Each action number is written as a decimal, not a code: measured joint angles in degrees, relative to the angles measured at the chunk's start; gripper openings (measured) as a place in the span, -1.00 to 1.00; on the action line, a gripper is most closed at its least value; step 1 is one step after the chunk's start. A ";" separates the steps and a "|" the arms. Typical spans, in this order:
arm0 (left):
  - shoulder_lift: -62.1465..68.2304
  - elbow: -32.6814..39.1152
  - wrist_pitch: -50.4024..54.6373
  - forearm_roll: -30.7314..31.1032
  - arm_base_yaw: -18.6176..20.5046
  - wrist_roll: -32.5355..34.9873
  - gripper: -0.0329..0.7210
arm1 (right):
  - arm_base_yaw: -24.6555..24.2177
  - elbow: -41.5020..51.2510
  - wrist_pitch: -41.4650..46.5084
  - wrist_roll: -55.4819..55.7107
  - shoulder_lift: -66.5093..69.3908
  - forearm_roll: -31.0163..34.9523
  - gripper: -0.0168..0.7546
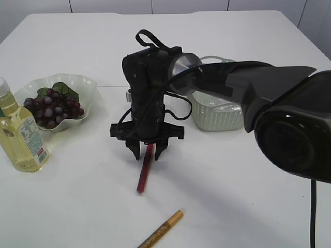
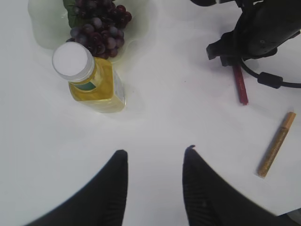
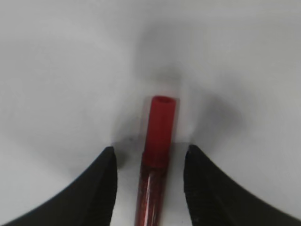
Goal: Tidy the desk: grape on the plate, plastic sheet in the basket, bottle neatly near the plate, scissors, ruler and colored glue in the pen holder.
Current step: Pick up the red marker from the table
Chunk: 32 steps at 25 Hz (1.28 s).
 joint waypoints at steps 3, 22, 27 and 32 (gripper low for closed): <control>0.00 0.00 0.00 0.00 0.00 0.00 -0.14 | 0.00 0.00 0.00 0.00 0.00 -0.11 -0.06; 0.00 0.00 0.00 0.00 0.00 0.00 -0.14 | 0.00 0.00 0.00 -3.04 0.00 0.93 -0.06; 0.00 0.00 0.00 0.00 0.00 0.00 -0.14 | 0.09 0.00 0.00 -3.04 0.00 2.03 -0.08; 0.00 0.00 0.00 0.00 0.00 0.00 -0.14 | 0.09 0.00 0.00 -3.04 0.00 3.09 -0.23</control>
